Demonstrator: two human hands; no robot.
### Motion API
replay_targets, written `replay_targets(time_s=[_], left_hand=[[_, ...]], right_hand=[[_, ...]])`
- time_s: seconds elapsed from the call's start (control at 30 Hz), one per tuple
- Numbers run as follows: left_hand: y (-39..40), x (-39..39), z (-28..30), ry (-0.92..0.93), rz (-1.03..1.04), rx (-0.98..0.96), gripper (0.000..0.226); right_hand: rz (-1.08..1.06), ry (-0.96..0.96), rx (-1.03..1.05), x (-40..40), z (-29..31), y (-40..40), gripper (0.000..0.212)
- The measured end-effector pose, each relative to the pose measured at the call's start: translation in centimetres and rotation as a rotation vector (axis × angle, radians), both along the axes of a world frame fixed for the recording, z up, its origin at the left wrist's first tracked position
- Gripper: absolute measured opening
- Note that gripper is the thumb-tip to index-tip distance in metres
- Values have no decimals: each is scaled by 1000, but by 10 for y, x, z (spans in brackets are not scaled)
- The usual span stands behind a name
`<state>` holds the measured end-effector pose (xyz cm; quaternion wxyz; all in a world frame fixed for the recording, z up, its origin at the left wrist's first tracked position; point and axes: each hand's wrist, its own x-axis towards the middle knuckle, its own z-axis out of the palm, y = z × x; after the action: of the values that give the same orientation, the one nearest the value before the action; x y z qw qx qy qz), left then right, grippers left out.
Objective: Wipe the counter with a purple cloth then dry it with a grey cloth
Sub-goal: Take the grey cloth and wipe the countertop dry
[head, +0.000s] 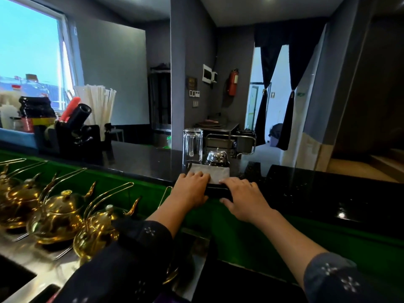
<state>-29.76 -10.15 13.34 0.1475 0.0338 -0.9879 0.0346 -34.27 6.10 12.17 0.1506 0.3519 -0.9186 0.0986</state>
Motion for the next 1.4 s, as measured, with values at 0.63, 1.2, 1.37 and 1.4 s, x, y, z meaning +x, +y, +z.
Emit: replay_targets(time_s=[0.63,1.2,1.37,1.4], left_hand=[[100,57,63,243,-277,772,18],[207,53,57,286,-270,1460,36],[205,40,55,263,-147,1555,38],[203,37,53,272,-137,1558,34]], right_hand=[[-20,-402,-1250,43,46,73,39],[65,-618,-1477,68,56,154,26],[69,-655,-1439,64,62,156,20],[38,-637,-1415,59,63,156,19]])
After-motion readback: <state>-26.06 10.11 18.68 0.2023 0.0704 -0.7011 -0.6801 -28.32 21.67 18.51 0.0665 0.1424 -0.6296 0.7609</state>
